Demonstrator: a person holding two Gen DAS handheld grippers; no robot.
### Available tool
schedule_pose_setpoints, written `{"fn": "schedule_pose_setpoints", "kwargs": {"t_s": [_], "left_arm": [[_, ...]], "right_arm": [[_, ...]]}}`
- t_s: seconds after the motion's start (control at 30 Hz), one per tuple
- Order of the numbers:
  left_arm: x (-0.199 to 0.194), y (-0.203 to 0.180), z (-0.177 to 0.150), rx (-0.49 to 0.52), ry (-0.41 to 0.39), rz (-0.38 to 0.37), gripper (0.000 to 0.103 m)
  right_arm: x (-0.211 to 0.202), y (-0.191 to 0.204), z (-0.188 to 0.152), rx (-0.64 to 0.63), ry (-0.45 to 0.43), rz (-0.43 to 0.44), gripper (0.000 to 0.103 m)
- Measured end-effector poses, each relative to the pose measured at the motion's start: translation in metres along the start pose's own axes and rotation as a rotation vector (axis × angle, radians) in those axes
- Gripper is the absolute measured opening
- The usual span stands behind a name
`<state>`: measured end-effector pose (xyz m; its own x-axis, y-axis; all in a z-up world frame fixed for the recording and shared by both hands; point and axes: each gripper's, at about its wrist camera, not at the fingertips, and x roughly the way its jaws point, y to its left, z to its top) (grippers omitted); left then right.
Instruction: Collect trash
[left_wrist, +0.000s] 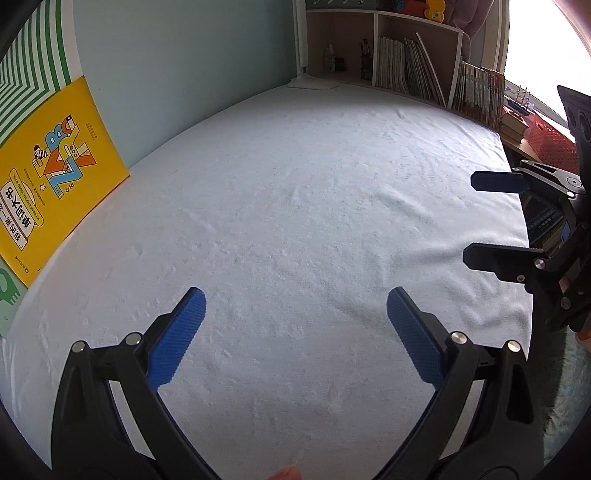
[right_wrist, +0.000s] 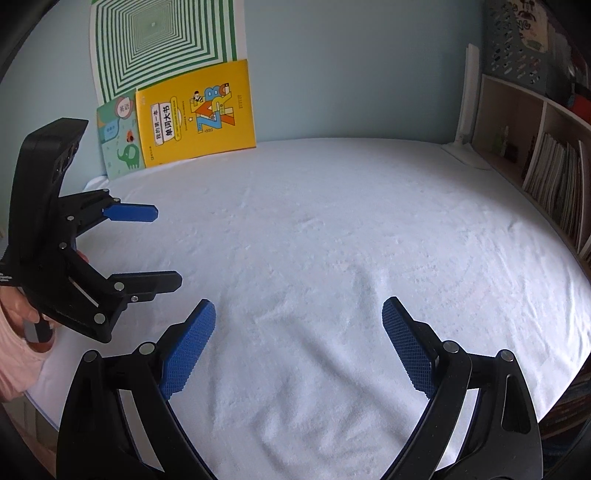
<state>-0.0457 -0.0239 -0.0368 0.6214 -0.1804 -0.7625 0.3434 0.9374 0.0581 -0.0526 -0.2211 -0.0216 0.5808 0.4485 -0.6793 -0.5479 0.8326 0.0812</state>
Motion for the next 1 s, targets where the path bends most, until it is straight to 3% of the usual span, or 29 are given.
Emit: {"fn": "schedule_pose_setpoints", "kwargs": {"t_s": [1.0], "left_arm": [[0.0010,-0.0065,0.0004,0.021,0.000,-0.001,0.096]], "right_arm": [[-0.0009,-0.0064,-0.0049,0.020,0.004,-0.009,0.091]]}}
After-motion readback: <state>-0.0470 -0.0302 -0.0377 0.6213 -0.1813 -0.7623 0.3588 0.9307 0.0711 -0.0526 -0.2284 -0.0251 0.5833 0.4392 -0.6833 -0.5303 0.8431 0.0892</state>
